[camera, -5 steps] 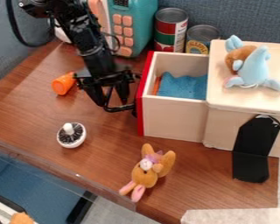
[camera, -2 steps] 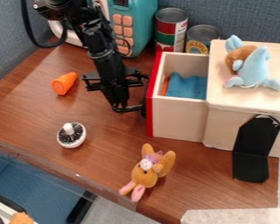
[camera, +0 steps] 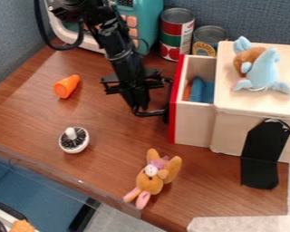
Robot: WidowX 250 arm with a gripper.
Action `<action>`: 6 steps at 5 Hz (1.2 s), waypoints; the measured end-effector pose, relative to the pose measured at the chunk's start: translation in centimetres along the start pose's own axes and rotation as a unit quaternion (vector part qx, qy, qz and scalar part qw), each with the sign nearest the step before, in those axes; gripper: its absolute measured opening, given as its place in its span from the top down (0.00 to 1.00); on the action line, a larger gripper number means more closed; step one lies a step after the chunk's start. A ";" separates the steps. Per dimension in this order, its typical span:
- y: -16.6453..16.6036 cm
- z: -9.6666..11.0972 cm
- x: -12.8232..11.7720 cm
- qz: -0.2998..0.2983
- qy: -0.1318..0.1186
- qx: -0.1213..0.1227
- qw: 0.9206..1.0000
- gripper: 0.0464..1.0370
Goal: Close the drawer
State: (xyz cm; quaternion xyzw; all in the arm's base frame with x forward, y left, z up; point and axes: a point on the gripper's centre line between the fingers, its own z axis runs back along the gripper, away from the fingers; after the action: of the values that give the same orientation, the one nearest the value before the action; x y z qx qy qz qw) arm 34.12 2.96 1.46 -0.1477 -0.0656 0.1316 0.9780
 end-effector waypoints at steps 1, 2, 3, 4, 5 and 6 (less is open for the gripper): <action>-2.3 -1.2 0.2 -0.009 0.019 -0.026 0.999 0.91; -3.9 -2.0 0.1 -0.006 0.037 -0.044 0.998 0.91; -5.2 -2.9 0.0 -0.003 0.051 -0.061 0.997 0.91; -5.4 -2.9 0.1 -0.001 0.052 -0.067 0.996 0.91; -5.5 -3.0 -0.1 0.000 0.055 -0.067 0.996 0.87; -6.3 -3.0 -1.3 -0.009 0.061 -0.052 0.997 0.63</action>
State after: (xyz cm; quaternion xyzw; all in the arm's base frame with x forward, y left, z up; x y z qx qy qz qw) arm 34.91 -4.01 0.43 -0.2057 -0.0143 0.1102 0.9723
